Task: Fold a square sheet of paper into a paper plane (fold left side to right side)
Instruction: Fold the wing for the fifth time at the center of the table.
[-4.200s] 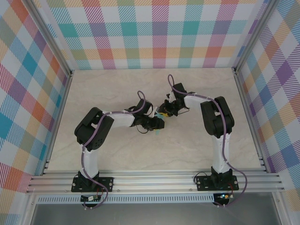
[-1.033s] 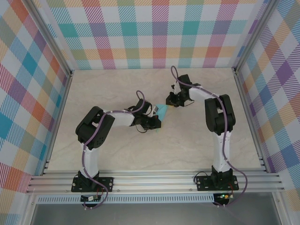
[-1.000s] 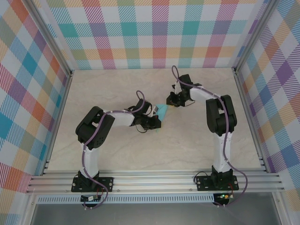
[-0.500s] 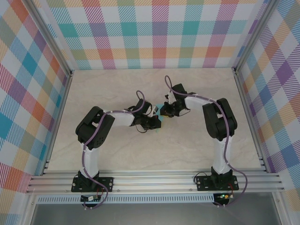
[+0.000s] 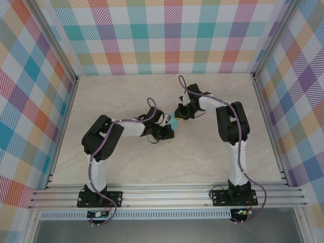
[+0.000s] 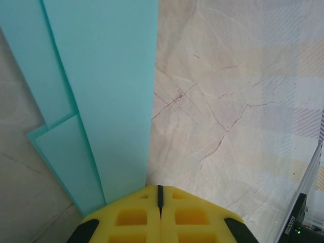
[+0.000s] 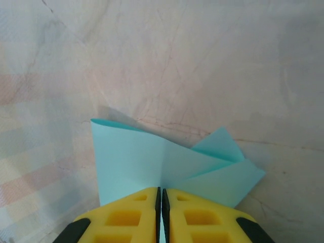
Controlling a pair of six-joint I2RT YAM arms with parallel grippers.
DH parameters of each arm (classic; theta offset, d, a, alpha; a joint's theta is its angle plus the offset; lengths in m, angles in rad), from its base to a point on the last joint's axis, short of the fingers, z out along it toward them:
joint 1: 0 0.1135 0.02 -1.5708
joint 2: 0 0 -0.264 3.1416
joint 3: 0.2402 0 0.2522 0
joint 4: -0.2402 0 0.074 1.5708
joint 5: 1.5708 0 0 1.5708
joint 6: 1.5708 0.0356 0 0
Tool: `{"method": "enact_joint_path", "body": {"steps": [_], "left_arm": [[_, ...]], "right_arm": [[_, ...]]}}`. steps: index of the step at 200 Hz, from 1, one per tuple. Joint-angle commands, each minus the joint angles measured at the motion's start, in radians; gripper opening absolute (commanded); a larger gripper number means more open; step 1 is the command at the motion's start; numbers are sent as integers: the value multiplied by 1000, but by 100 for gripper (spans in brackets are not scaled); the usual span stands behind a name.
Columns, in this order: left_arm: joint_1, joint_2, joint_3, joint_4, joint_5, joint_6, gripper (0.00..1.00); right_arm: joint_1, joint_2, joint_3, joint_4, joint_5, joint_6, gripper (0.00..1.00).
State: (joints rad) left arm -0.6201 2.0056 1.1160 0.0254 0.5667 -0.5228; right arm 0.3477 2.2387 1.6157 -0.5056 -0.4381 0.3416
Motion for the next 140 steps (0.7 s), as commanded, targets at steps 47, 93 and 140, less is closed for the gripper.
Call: {"method": "enact_joint_path", "body": {"steps": [47, 93, 140], "left_arm": [[-2, 25, -28, -133, 4, 17, 0], [-3, 24, -28, -131, 5, 15, 0], [-3, 25, -25, -132, 7, 17, 0]], "right_arm": [[-59, 84, 109, -48, 84, -43, 12], [-67, 117, 163, -77, 71, -52, 12], [-98, 56, 227, -107, 75, -53, 15]]}}
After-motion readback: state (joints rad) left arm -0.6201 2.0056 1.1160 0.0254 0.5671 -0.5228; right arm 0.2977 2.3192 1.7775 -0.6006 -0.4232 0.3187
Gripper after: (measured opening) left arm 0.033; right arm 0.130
